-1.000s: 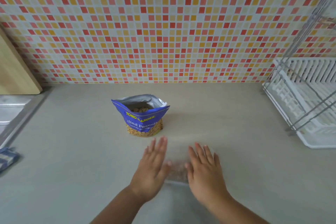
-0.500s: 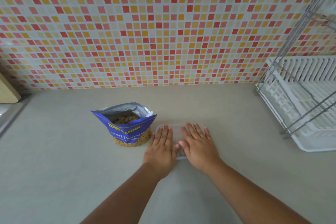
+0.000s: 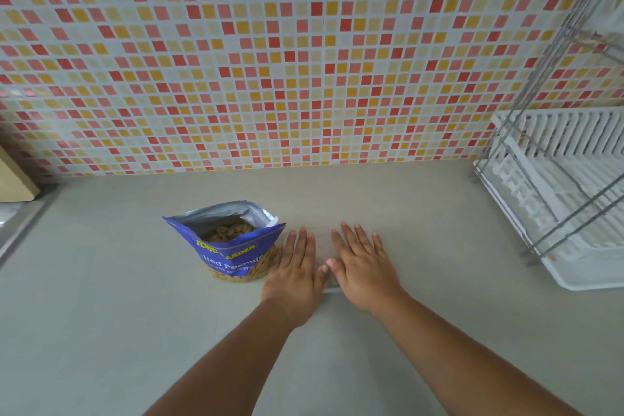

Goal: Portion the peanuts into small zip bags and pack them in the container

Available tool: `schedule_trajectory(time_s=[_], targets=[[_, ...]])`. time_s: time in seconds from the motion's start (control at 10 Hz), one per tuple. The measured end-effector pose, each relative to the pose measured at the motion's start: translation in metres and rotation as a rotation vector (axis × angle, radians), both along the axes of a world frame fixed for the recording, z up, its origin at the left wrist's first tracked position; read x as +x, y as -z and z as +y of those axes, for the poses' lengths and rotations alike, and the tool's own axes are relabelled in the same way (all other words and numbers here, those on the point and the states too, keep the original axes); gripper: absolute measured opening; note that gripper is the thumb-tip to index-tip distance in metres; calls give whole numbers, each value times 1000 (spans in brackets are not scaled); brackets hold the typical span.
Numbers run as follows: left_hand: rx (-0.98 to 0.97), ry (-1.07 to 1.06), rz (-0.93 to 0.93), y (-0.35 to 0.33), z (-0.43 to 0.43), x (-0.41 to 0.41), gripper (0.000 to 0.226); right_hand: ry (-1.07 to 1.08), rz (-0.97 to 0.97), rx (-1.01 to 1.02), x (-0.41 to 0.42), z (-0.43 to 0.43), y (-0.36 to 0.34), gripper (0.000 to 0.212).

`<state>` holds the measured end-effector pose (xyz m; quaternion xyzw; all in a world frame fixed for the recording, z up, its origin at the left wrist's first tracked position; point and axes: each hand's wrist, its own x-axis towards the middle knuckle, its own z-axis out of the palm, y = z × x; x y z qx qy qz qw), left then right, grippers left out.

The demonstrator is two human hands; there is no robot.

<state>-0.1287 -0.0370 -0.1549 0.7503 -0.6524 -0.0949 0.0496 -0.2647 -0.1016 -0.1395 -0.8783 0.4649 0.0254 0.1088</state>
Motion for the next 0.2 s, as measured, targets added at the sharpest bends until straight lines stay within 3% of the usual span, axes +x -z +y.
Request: schedule_trajectory(time_s=[0.2], targets=[[-188,24,-29,-30,3,-10,78,43,-53,-19,-4,0,-29,82]])
